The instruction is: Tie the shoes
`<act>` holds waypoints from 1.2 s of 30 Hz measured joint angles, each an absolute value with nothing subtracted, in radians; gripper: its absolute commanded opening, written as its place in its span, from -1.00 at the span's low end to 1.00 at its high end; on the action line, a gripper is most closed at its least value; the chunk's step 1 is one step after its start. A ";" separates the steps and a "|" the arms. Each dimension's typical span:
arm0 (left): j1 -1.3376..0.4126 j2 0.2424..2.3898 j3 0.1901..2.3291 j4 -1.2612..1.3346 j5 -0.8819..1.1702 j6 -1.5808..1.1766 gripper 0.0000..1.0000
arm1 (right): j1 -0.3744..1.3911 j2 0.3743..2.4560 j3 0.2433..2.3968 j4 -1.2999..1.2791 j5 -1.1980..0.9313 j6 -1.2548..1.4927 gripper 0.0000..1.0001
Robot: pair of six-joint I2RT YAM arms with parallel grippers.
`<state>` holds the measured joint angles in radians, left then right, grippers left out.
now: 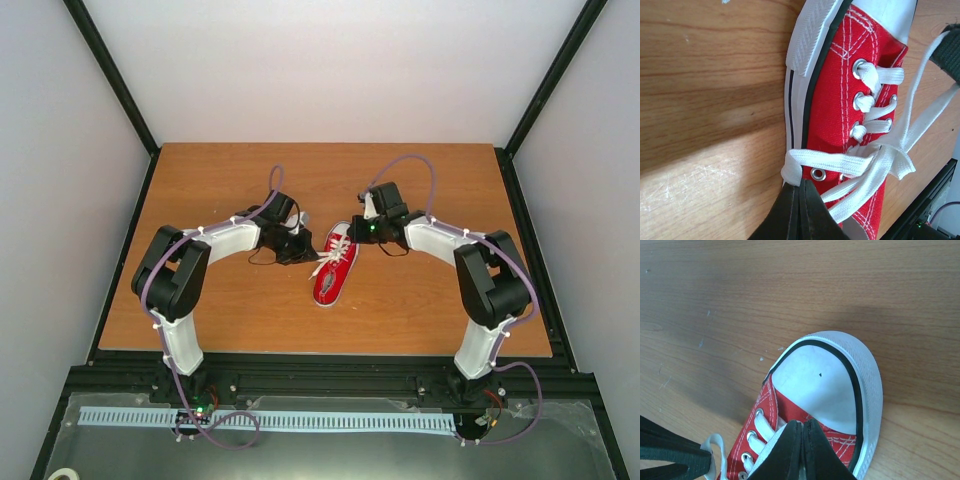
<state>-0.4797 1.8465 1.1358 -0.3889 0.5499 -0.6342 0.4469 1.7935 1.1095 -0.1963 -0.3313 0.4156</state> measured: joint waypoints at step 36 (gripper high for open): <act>-0.480 1.838 1.125 -0.381 0.566 -0.632 -0.98 | 0.433 1.538 0.799 -0.138 -0.533 0.176 -0.21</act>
